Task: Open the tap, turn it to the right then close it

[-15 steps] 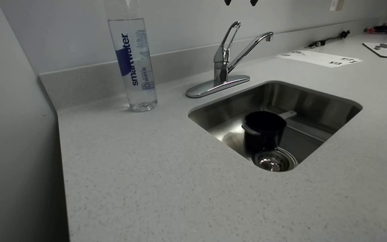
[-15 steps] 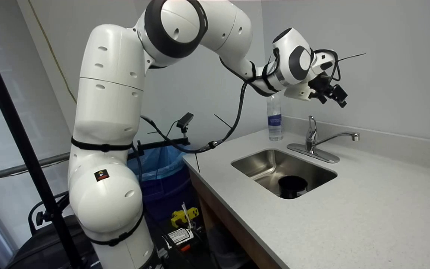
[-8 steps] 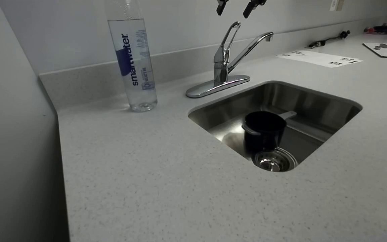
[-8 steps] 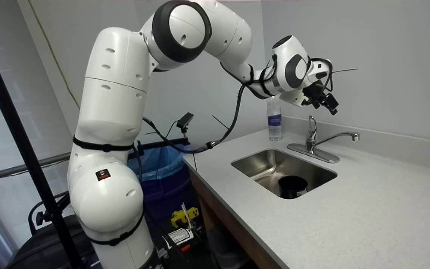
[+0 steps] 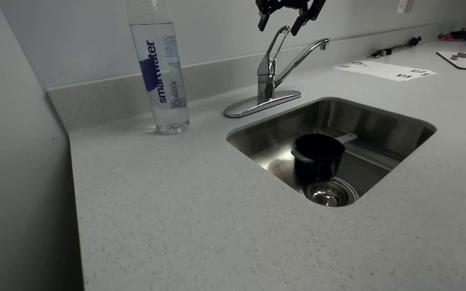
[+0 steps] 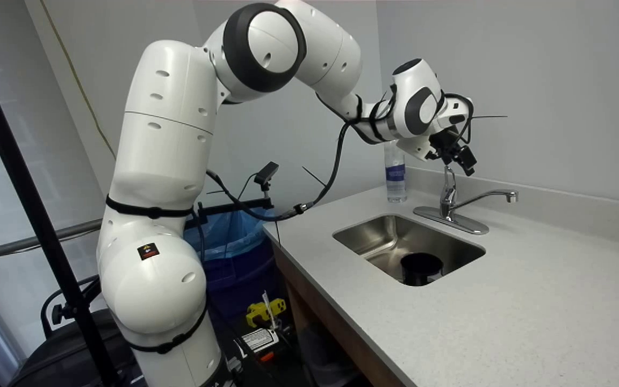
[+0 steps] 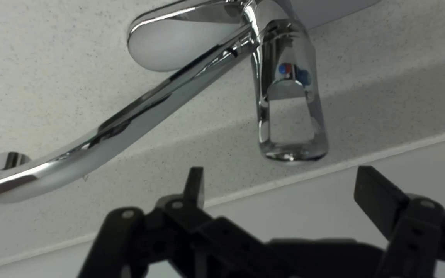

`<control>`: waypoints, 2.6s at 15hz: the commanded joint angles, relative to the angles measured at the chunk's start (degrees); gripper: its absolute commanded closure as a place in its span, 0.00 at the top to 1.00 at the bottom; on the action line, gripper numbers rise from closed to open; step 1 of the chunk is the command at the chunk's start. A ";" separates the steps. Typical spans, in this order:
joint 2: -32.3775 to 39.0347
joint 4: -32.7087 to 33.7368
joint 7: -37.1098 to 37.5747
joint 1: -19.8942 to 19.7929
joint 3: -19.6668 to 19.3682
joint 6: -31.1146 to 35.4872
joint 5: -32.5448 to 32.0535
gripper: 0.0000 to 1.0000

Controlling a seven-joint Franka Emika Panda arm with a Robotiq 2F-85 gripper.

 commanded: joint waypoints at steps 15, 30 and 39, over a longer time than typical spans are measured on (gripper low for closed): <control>-7.18 -9.01 -6.45 -1.16 3.12 -6.44 8.55 1.00; -4.09 -3.56 -2.08 -0.23 -2.29 -0.92 4.08 1.00; -4.84 -6.30 -3.05 -0.19 -1.71 -2.09 4.64 1.00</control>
